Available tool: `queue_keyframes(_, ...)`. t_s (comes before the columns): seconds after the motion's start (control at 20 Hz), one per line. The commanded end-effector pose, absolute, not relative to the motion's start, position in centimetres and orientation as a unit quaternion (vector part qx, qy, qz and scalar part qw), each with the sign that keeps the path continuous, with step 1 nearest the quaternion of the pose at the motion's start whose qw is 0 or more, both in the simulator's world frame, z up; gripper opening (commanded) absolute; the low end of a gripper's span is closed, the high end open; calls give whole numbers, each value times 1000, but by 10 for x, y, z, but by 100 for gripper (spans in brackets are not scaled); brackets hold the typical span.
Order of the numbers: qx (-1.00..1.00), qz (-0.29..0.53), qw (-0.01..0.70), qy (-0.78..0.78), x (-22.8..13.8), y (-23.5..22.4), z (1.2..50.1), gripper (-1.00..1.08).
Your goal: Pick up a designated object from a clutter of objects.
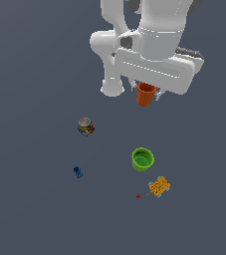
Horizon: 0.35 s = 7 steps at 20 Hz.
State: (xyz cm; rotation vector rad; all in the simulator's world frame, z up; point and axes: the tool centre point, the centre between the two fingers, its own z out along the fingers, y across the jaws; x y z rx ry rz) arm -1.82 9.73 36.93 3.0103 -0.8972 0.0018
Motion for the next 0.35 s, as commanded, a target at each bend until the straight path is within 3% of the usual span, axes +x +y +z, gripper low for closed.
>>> queue_keyframes(0.0, 958, 0, 0, -286, -16, 102, 377, -100)
queue_keyframes(0.3, 958, 0, 0, -286, -14, 106, 383, -100)
